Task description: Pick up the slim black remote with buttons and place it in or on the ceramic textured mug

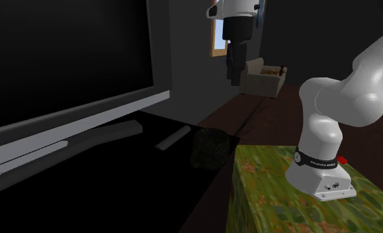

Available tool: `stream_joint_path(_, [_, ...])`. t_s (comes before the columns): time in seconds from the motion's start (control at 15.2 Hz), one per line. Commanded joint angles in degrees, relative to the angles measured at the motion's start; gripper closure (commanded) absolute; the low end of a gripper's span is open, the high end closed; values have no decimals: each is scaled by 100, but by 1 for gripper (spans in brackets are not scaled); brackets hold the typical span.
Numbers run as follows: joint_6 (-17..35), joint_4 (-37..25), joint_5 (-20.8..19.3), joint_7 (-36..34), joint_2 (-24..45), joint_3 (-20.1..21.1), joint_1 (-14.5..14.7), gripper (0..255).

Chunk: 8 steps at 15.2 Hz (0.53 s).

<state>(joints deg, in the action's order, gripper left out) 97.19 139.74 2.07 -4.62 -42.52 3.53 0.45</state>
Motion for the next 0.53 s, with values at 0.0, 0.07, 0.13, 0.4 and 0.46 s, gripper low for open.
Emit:
stream_joint_path(0.0, [0, 0, 0, 0, 0, 0, 0, 0])
stream_joint_path(0.07, [187, 80, -89, 296, 97, -101, 31, 0])
stream_joint_path(0.13, [378, 149, -177, 587, 206, -203, 65, 0])
stream_joint_path(0.4, [1164, 310, -486, 1731, 763, -596, 194, 0])
stream_joint_path(0.46, [1362, 322, -550, 2012, 930, -689, 228, 0])
